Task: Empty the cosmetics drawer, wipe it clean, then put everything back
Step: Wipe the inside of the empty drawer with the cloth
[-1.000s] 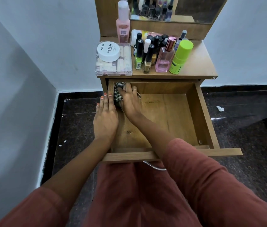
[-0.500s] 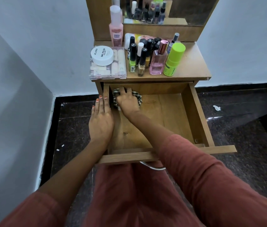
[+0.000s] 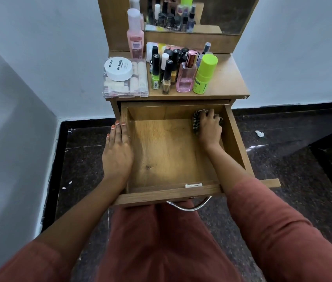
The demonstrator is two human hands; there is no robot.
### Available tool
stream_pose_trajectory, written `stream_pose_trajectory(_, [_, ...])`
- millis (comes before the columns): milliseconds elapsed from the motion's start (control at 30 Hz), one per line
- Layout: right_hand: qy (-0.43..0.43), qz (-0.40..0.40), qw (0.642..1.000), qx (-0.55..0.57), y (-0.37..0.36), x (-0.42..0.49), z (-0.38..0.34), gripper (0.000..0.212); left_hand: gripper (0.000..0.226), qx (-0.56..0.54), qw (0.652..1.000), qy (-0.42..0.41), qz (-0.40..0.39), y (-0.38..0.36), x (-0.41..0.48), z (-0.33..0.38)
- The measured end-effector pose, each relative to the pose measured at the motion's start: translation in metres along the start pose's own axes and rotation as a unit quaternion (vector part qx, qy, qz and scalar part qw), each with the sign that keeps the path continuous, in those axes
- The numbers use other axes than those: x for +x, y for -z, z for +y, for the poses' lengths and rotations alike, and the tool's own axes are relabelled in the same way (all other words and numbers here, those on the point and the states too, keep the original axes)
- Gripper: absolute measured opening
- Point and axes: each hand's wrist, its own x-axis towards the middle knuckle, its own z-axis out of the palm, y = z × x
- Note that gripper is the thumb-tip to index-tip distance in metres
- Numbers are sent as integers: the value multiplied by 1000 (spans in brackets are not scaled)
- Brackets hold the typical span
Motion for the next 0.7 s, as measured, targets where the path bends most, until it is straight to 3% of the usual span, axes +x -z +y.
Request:
stream_pose_trajectory(100, [-27,10,998,64,-2,1,-1,37,47,0,1000,1,0,0,-1,0])
stream_pose_trajectory(167, [-63,32,984,166,-3,4,3,36,47,-2,1000,2,-3,-1,-1,0])
stream_pose_trajectory(333, [-177,133,906,360,12,3,5,30,47,-15,1000,-5,-3,-1,1,-2])
stream_pose_trajectory(433, [-219,180,874,394,22,4,5,22,47,-29,1000,-7,4,-1,1,-2])
stream_pose_trajectory(567, [-219,156,890,369,19,2,-7,35,47,-23,1000,-14,4,-3,0,-2])
stream_pose_trajectory(700, [-277,160,850,418,14,0,-24,30,47,-24,1000,-15,14,-2,2,-4])
